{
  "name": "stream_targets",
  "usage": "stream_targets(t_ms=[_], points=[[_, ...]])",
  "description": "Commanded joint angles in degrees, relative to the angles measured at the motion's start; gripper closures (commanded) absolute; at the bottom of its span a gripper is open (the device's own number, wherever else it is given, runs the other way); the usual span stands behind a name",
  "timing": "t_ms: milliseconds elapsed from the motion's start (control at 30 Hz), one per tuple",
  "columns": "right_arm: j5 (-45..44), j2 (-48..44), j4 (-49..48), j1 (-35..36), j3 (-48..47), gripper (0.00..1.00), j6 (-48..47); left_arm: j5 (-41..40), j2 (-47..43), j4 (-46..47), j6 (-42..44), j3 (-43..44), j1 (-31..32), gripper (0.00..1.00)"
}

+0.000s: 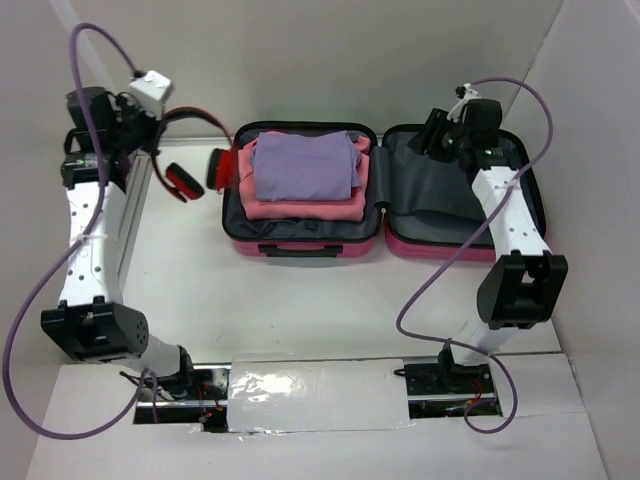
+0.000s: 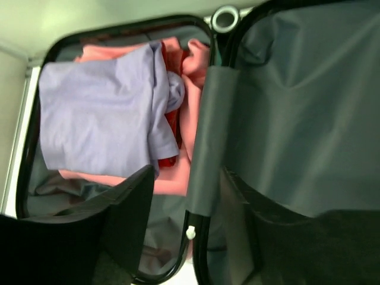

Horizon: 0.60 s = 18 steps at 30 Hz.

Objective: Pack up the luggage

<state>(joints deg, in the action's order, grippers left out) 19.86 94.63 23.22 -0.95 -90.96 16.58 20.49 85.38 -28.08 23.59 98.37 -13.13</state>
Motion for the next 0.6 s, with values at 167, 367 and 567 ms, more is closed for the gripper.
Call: stream_targets(t_ms=[167,367,567], points=[[-4.39,-8.75,-2.13,-0.19,2.88,0.21,0.39,-11.95,-0.14,17.95,-6.98,-6.16,21.89,1.00],[-7.45,-12.17,0.86,-0.19,6.38,0.00,0.21,-14.86,4.69,27.98,-5.05,-9.07,29.81,1.00],[-13.43,-17.54,0.33,-0.19,13.26,0.00,0.74,-16.00,12.07,30.00,-4.43,-8.98,32.72,1.00]])
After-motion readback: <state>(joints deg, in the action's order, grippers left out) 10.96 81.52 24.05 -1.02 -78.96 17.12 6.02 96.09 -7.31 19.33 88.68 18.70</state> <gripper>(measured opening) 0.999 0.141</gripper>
